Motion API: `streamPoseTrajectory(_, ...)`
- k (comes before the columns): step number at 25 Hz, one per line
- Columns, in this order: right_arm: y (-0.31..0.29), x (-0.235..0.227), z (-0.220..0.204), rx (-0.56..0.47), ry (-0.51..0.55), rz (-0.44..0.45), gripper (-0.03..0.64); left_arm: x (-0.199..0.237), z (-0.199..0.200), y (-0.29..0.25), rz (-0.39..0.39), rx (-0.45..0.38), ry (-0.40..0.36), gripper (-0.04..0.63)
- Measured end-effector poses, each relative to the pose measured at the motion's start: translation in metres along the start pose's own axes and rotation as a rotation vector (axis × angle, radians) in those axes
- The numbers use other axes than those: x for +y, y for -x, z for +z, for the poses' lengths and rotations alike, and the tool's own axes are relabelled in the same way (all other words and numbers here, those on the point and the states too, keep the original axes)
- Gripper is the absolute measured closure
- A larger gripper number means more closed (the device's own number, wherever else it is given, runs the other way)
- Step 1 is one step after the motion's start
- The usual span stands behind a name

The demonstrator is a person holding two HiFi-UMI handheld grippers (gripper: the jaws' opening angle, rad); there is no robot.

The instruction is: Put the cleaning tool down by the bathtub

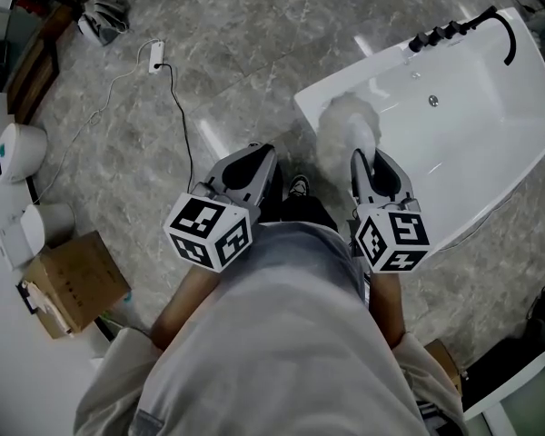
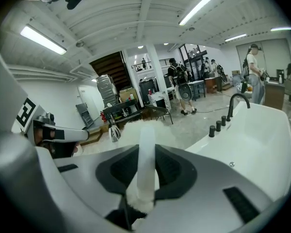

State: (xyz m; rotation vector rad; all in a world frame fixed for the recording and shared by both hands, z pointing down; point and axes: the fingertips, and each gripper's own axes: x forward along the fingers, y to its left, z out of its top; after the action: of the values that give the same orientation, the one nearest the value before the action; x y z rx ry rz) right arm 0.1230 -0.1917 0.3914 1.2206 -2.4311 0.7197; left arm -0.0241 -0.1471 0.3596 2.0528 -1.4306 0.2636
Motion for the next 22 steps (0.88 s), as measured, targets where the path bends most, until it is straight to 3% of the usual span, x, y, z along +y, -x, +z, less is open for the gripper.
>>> streamPoseTrajectory(22,-0.047,-0.018,-0.043,0.149,0.049,0.008,0.534,0.019,-0.004,0.007,0.054,0.006,0.031,0.586)
